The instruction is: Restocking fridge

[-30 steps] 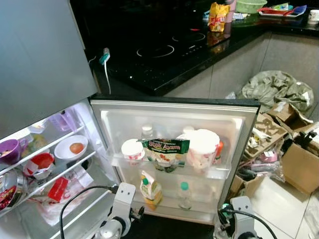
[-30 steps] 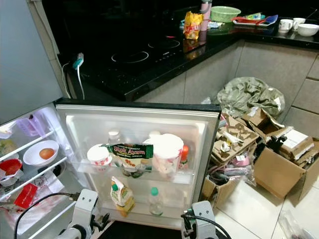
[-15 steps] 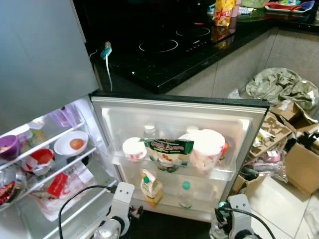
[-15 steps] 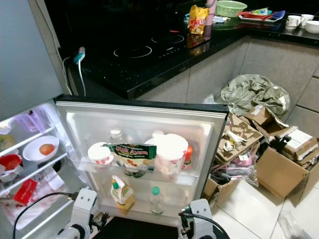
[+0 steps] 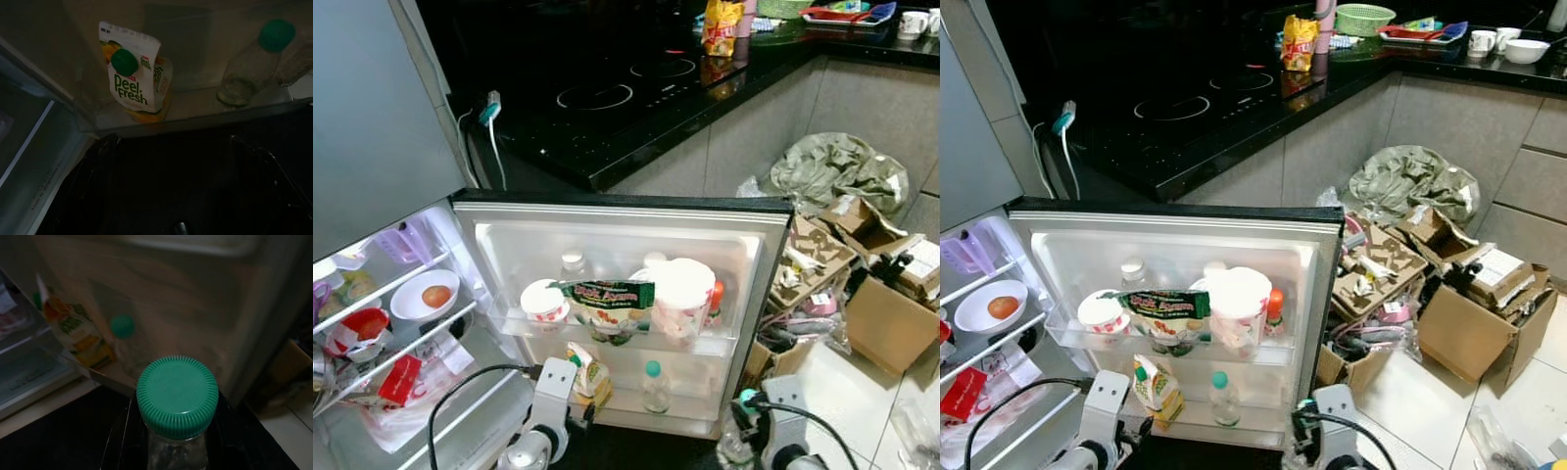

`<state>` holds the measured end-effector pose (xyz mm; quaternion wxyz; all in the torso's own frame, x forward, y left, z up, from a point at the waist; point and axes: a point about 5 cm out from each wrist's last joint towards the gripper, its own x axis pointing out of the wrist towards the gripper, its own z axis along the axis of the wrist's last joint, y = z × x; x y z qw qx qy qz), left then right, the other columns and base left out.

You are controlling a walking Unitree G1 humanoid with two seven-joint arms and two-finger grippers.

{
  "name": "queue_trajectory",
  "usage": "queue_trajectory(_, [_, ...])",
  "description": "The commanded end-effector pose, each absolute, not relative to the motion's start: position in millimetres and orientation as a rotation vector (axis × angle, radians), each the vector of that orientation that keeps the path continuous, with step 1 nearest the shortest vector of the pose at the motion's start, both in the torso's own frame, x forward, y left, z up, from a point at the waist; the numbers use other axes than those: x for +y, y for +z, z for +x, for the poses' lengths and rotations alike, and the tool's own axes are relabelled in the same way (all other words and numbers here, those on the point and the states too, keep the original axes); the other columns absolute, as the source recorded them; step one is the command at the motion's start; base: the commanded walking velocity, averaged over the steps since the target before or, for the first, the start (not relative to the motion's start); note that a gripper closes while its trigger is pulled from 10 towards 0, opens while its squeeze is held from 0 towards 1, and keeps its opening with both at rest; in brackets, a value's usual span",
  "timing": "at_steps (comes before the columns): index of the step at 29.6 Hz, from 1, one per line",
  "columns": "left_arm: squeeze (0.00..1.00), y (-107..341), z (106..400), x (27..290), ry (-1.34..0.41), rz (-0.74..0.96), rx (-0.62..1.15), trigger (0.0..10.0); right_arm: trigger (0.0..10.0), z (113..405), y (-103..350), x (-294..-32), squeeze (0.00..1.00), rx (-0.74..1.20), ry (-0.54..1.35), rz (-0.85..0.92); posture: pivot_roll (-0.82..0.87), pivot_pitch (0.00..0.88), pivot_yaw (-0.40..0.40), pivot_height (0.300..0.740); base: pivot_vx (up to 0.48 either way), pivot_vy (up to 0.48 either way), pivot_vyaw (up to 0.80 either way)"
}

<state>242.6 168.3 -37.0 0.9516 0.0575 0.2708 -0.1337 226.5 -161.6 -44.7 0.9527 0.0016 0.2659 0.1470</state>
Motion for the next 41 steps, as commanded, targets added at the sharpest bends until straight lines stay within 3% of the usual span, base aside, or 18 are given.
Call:
queue_trajectory(1, [0.0, -39.6, 238.0, 172.2, -0.279, 0.135, 0.561, 10.0, 10.0, 233.4, -38.9, -162.5, 0.0, 0.512, 0.297, 0.002, -0.09, 0.028, 0.044, 0.736, 0.0, 0.0, 0.0])
queue_trajectory(11, [0.0, -38.1, 236.1, 160.5, -0.448, 0.235, 0.537, 10.0, 10.0, 244.1, -26.3, -148.3, 0.0, 0.433, 0.399, 0.019, -0.09, 0.049, 0.042, 0.717, 0.0, 0.0, 0.0])
queue_trajectory(18, [0.0, -36.2, 237.1, 159.7, -0.462, 0.238, 0.52, 10.0, 10.0, 247.1, -20.2, -140.8, 0.0, 0.389, 0.449, -0.026, -0.09, 0.059, 0.051, 0.717, 0.0, 0.0, 0.0])
queue_trajectory(26, [0.0, -34.6, 238.2, 159.7, -0.485, 0.254, 0.51, 10.0, 10.0, 250.5, -15.3, -139.9, 0.0, 0.357, 0.438, -0.031, -0.09, 0.061, 0.058, 0.677, 0.0, 0.0, 0.0])
queue_trajectory(34, [0.0, -34.6, 237.1, 162.6, -0.493, 0.264, 0.511, 10.0, 10.0, 247.6, -15.6, -141.6, 0.0, 0.342, 0.419, -0.042, -0.09, 0.068, 0.07, 0.677, 0.0, 0.0, 0.0])
queue_trajectory(41, [0.0, -34.2, 237.4, 163.5, -0.494, 0.265, 0.511, 10.0, 10.0, 247.4, -15.4, -141.1, 0.0, 0.34, 0.421, -0.066, -0.08, 0.072, 0.074, 0.649, 0.0, 0.0, 0.0])
